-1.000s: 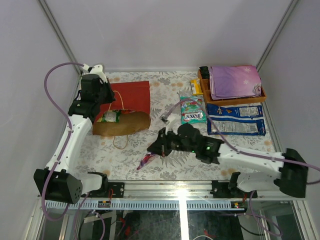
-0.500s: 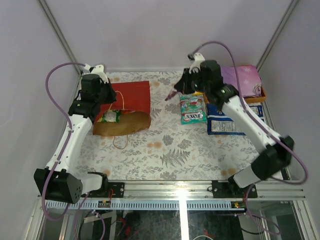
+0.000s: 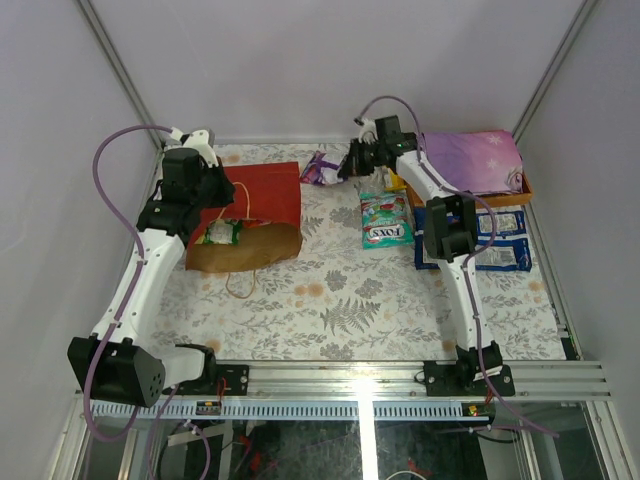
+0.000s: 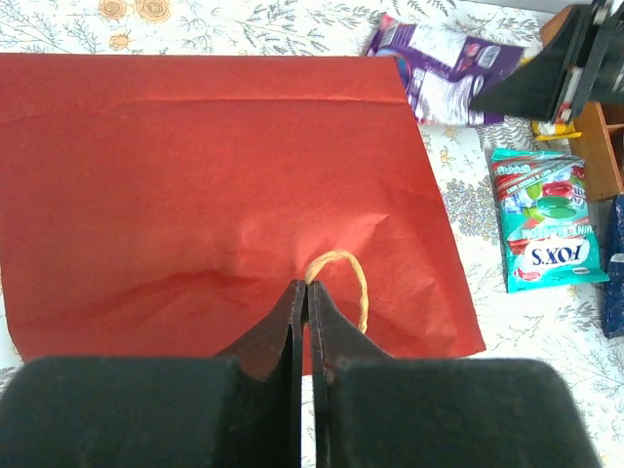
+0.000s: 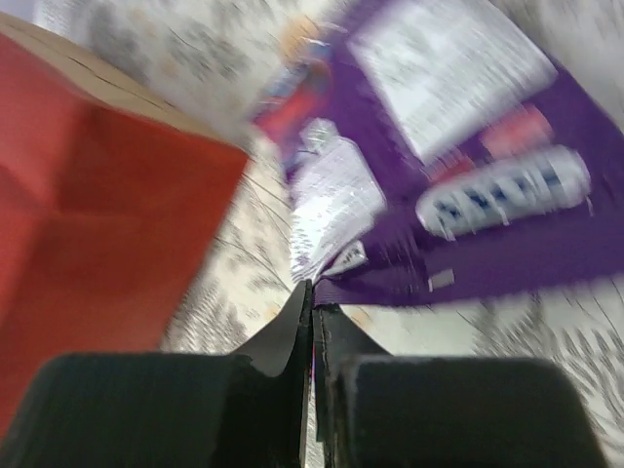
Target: Take the snacks out of the paper bag
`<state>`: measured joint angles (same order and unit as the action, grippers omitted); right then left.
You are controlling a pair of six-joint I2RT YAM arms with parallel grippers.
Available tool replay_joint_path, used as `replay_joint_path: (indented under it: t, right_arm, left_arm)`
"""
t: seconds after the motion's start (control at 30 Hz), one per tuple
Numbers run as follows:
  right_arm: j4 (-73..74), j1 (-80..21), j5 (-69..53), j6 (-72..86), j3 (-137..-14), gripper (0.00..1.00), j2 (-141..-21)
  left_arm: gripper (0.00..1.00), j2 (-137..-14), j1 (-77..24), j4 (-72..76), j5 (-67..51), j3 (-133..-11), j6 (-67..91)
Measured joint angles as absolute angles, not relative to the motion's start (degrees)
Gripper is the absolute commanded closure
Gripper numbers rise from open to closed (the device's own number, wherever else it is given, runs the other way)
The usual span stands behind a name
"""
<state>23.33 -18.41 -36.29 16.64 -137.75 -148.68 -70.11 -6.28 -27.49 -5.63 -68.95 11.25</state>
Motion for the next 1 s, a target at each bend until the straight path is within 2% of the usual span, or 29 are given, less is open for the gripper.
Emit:
replay_joint_path:
  t: [0.1,0.17,0.57,0.6,0.63,0.67,0.7,0.77,0.8,0.97,1.0]
  right_arm:
    - [21.50,-15.68,-38.81,17.10,-128.57,1.00,-147.81]
    - [22.50,-14.37,-39.81,16.84,-127.42,1.00,-147.81]
    - [28.03,-13.91,-39.79,15.25,-136.86,1.00,-147.06]
    - [28.08,-13.69,-39.48,15.22,-136.99,0.97,-147.06]
    - [28.21,-13.43,-38.96,15.18,-136.99,0.81,-147.06]
    - [28.58,-13.15,-38.15,15.11,-136.99,0.54,-147.06]
    - [29.30,-12.84,-37.26,15.05,-136.99,0.33,-147.06]
    - [30.72,-12.27,-35.00,14.92,-137.01,0.04,-147.06]
    - [31.44,-12.10,-33.52,14.31,-137.05,0.00,-147.06]
    - [34.65,-11.60,-23.97,11.40,-136.49,0.01,-145.49]
    - [35.05,-11.77,-21.30,10.72,-135.81,0.05,-144.29]
  left_arm:
    - [1.00,-70.11,-6.22,-27.49,-6.07,-68.95,11.25]
    - [1.00,-70.11,-6.09,-27.49,-6.33,-68.95,11.25]
    - [1.00,-70.13,-5.93,-27.49,-6.50,-68.95,11.25]
    - [1.00,-70.17,-5.93,-27.49,-6.50,-68.95,11.25]
    - [1.00,-70.24,-5.93,-27.49,-6.52,-68.95,11.25]
    - [1.00,-70.30,-5.93,-27.49,-6.52,-68.95,11.25]
    - [1.00,-70.41,-5.91,-27.49,-6.52,-68.95,11.25]
    - [1.00,-70.63,-5.89,-27.49,-6.52,-68.95,11.25]
    - [1.00,-70.70,-5.87,-27.49,-6.52,-68.95,11.25]
    - [1.00,-70.78,-5.87,-27.49,-6.52,-68.95,11.25]
    - [1.00,-70.78,-5.87,-27.49,-6.52,-68.95,11.25]
